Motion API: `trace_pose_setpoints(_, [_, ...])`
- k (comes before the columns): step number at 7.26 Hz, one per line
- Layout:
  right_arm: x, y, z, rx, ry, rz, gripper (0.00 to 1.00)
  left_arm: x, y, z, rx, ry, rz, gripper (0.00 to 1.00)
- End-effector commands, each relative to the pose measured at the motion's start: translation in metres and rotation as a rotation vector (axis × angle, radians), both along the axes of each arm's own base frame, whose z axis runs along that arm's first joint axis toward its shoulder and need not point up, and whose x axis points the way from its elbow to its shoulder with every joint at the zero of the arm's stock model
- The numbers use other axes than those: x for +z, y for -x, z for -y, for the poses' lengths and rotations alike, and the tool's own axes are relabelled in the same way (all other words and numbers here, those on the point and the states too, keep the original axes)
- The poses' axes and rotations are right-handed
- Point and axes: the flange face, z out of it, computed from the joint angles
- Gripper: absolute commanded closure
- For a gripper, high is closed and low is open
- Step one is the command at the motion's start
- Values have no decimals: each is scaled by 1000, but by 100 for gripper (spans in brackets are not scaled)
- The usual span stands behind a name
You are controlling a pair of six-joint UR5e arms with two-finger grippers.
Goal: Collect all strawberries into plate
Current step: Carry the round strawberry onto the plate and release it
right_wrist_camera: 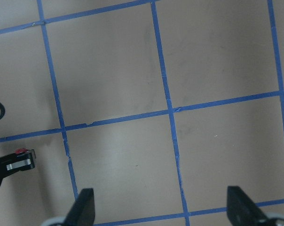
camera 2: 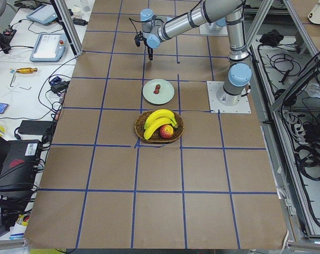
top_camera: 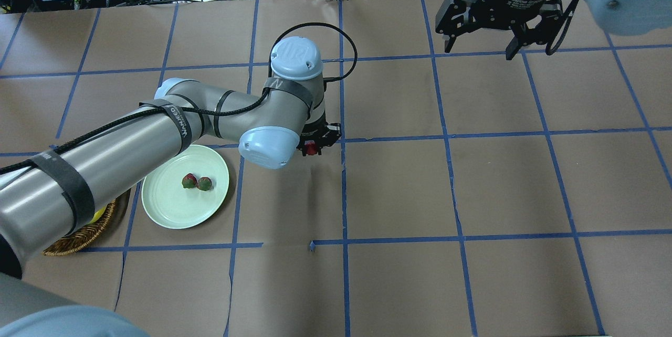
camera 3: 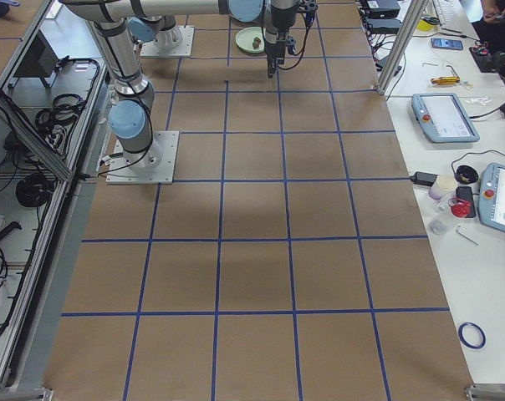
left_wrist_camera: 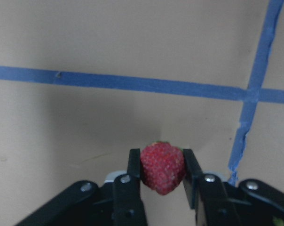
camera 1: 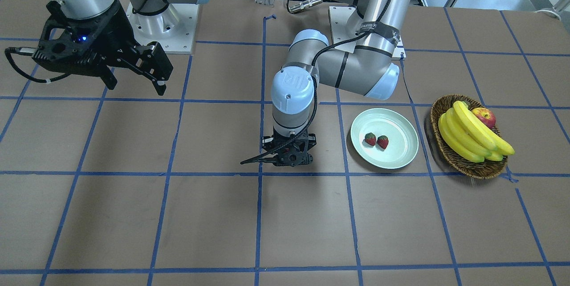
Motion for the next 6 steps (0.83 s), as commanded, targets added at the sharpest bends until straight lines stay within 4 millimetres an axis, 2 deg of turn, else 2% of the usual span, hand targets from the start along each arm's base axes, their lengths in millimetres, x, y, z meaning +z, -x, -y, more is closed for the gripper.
trace_pose_setpoints(1, [0, 0, 0, -1, 1, 3, 0, 25, -62, -4, -77, -51, 63, 84])
trace_pose_setpoints(3, [0, 0, 0, -1, 1, 0, 0, 20, -142, -36, -218, -142, 176, 86])
trace_pose_setpoints(4, [-2, 0, 0, -1, -2, 2, 0, 18, -197, -44, -253, -187, 163, 86])
trace_pose_setpoints(5, [-2, 0, 0, -1, -2, 0, 0, 19, -262, -48, -220, -215, 178, 85])
trace_pose_setpoints(6, [-3, 0, -1, 0, -7, 2, 0, 16, -310, -55, -226, -240, 147, 85])
